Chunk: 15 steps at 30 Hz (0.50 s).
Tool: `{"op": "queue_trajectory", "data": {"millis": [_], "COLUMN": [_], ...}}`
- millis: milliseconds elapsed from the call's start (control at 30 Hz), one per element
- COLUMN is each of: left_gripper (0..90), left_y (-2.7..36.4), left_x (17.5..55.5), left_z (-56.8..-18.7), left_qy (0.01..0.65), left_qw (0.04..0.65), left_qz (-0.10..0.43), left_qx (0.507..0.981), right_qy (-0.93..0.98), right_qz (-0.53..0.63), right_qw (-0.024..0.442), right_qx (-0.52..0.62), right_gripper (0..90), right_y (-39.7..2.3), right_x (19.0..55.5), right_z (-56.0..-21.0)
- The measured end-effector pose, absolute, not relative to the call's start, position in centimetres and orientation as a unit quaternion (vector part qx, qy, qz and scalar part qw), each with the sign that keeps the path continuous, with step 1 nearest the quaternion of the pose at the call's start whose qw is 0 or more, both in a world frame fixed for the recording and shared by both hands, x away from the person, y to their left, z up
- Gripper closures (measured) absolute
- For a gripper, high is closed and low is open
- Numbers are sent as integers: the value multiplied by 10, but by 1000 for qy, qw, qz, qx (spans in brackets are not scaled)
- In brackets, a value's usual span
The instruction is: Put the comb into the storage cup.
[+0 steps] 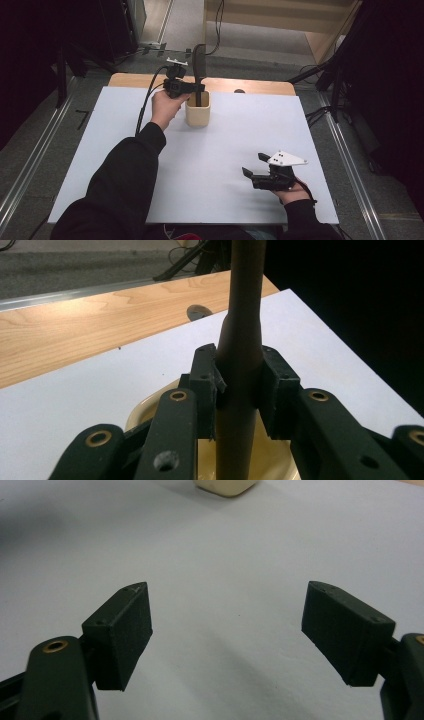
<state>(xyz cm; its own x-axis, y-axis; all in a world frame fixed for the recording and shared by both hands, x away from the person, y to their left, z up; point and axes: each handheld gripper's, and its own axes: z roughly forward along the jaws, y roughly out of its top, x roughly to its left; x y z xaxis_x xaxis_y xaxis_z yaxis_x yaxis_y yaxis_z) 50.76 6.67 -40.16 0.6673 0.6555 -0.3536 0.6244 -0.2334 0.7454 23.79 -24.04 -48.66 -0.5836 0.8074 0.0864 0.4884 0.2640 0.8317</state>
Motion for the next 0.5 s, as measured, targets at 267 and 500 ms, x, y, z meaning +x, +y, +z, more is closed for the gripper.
{"op": "queue_trajectory", "data": {"millis": [267,500], "left_gripper": [722,721], "left_y": [67,67], "left_x": [506,504], "left_z": [-407,-412], "left_qy": [406,402], "left_qw": [466,466], "left_qz": [18,18], "left_qx": [786,788], "right_qy": [769,769], "right_qz": [439,438], "right_qw": [189,187], "right_qx": [425,426], "right_gripper": [187,187], "right_y": [-242,-241], "right_x": [238,238], "right_z": [-485,-486]}}
